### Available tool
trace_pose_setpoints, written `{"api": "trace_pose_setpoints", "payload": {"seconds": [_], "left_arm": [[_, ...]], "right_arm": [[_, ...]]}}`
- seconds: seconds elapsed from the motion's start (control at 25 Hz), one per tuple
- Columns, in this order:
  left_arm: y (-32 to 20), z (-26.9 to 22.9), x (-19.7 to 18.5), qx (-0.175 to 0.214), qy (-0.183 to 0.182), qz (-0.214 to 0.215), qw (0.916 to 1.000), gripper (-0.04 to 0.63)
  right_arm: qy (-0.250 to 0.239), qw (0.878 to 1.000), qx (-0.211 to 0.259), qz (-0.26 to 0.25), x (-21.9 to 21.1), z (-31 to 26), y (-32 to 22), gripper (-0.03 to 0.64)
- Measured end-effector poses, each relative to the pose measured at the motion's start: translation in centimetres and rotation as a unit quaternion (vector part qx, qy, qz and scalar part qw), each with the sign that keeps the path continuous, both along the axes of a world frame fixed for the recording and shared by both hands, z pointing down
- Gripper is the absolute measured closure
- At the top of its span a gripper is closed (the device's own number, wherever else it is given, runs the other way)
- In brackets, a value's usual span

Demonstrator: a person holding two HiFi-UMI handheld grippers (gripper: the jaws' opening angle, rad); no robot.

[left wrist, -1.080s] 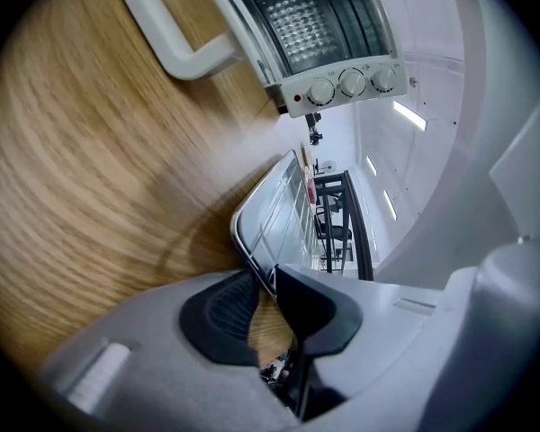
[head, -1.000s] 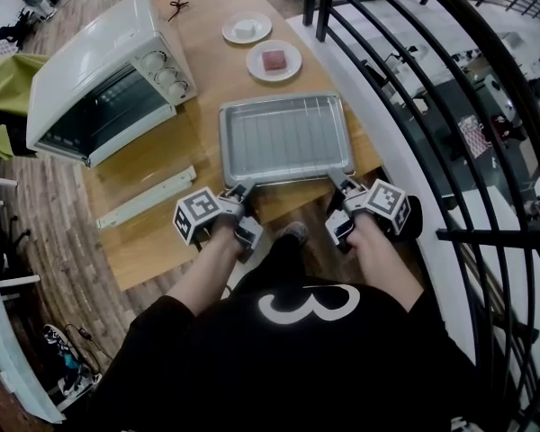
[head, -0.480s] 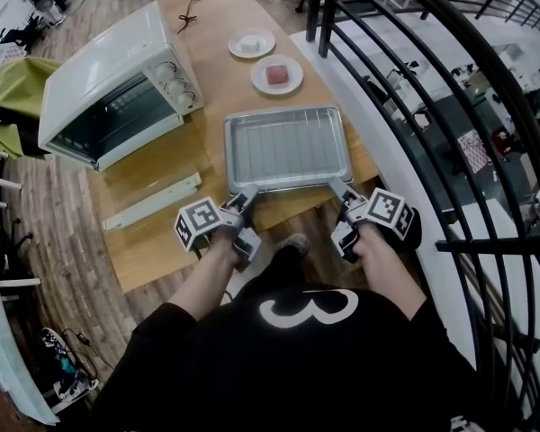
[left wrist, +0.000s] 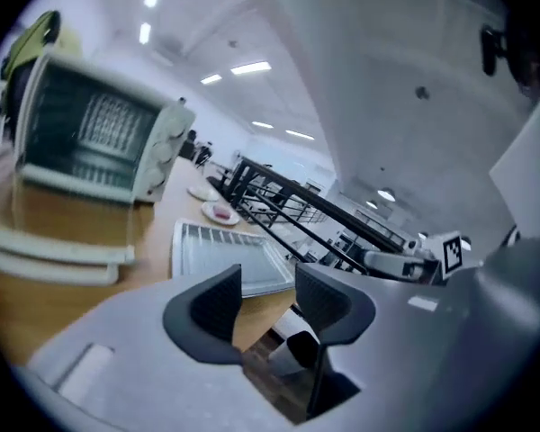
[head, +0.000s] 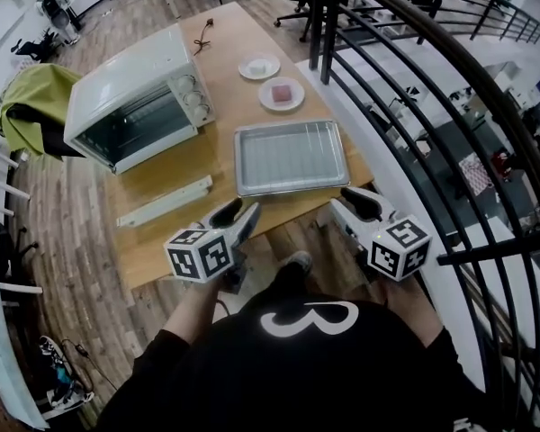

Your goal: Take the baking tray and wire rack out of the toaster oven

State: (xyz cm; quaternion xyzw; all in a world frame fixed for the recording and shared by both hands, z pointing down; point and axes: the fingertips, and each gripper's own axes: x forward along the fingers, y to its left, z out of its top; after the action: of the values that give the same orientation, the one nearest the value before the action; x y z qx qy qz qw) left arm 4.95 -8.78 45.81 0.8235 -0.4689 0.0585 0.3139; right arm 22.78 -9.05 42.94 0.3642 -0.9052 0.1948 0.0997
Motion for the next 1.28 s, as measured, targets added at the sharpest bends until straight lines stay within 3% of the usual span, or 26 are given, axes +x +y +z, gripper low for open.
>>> {"api": "trace_pose_setpoints", "payload": {"seconds": [0.12,0.28,0.44,0.8,1.28], "left_arm": [[2.2,-5.4,1.9,0.07,-0.035,0.048,0.9958,0.51],[5.9,-11.7,4.8,0.133,-0.009,0.095,0.9864,0.557],[8.9,-16.3,6.3,0.189,0.007,0.119,0.9747,0.585],[11.8,-17.8,7.7,0.208,0.0,0.142,0.9678,0.586],[11.6,-16.8,6.6,0.203,-0.005,0.128,0.9708,0.586]], "right_arm": [[-0.007,0.998,0.044,-0.047,-1.7,-5.0,2.8,0.526],[-0.012,0.991,0.104,-0.081,-2.7,-10.1,6.3,0.604],[-0.036,0.987,0.137,-0.074,-2.2,-13.2,8.5,0.614],[-0.065,0.985,0.153,-0.052,-1.6,-14.4,11.0,0.614],[-0.052,0.986,0.144,-0.064,-3.0,-13.1,11.0,0.615]]}}
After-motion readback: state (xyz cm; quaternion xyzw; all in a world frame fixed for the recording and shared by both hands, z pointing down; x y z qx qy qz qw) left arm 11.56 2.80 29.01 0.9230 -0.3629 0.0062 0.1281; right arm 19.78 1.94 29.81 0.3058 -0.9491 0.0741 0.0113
